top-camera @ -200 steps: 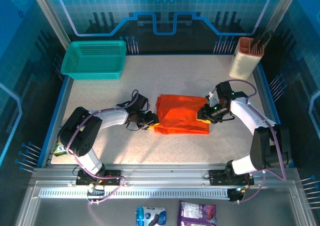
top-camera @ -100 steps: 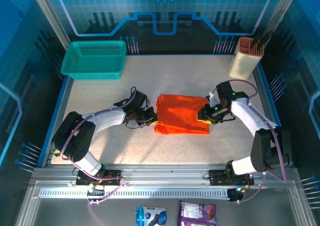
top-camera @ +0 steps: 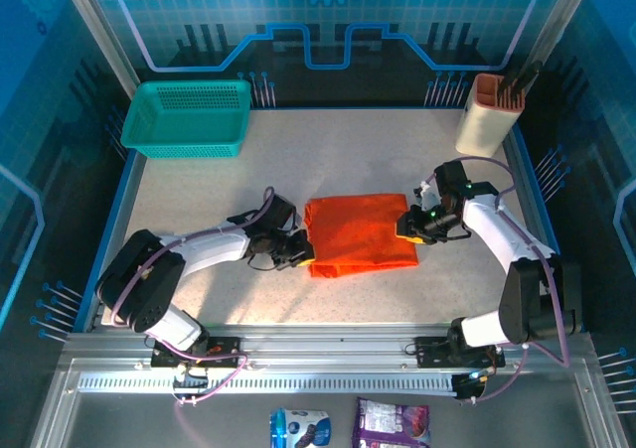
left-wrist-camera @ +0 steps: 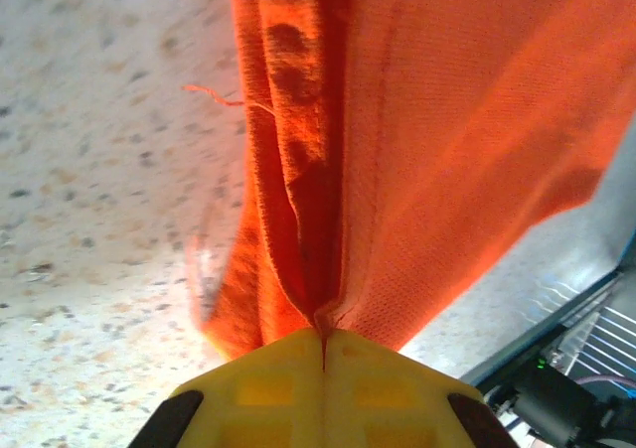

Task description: Fold the inside-out t-shirt

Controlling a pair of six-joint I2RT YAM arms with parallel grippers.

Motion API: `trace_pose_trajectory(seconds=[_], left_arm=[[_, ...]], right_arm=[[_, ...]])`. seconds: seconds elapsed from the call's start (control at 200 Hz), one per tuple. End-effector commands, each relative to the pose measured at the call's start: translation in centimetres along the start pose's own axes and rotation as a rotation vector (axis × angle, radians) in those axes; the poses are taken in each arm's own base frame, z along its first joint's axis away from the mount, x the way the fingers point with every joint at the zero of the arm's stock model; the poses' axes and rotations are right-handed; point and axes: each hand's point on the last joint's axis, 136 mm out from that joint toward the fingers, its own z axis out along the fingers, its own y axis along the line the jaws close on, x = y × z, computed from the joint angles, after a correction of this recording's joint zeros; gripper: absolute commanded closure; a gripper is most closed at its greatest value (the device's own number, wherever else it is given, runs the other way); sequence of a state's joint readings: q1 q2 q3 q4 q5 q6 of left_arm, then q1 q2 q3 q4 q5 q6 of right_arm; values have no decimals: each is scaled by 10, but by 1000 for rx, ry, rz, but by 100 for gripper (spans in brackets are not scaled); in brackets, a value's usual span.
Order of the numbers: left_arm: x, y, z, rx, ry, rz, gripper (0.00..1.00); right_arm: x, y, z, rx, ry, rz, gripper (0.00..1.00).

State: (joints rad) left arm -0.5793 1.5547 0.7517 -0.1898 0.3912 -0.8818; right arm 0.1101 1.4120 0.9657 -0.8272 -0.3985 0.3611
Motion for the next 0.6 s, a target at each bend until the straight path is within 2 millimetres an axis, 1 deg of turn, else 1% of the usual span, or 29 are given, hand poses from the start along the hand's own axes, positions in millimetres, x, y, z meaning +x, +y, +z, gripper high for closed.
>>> trace_pose_trajectory(seconds=[0.0, 0.06, 0.155, 0.205, 0.245, 0.28, 0.36, 0.41, 0.475, 0.51, 0.555, 0.56, 0.57, 0.595], left_arm=[[11, 17, 14, -17, 54, -36, 94], [13, 22, 19, -19, 61, -51, 94], [13, 23, 20, -13, 56, -50, 94], [12, 21, 19, -13, 50, -48, 94], [10, 20, 18, -12, 46, -45, 94], [9, 19, 18, -12, 43, -43, 94], [7, 15, 15, -9, 35, -37, 94], [6, 11, 12, -3, 27, -30, 94], [3, 5, 7, 4, 14, -23, 94], [2, 1, 4, 8, 8, -17, 94], [1, -4, -2, 16, -2, -9, 94], [1, -5, -2, 17, -4, -9, 94], [1, -6, -3, 18, -7, -6, 94], [0, -8, -6, 22, -10, -4, 94]], right_arm=[[1, -9, 10, -4, 26, 26, 65], [2, -12, 16, -4, 39, 36, 65], [4, -14, 21, 12, 51, 41, 66], [5, -12, 23, 27, 50, 28, 66], [7, -7, 24, 28, 52, 14, 67], [9, 2, 25, 16, 52, -7, 67], [21, 35, 34, -36, 62, -94, 70], [33, 57, 43, -55, 74, -153, 73], [52, 79, 60, -49, 95, -202, 80], [60, 88, 70, -55, 97, -212, 82], [70, 105, 82, -74, 96, -242, 85], [71, 107, 83, -74, 96, -244, 86], [77, 103, 89, -63, 110, -241, 86], [83, 106, 97, -61, 109, -252, 88]])
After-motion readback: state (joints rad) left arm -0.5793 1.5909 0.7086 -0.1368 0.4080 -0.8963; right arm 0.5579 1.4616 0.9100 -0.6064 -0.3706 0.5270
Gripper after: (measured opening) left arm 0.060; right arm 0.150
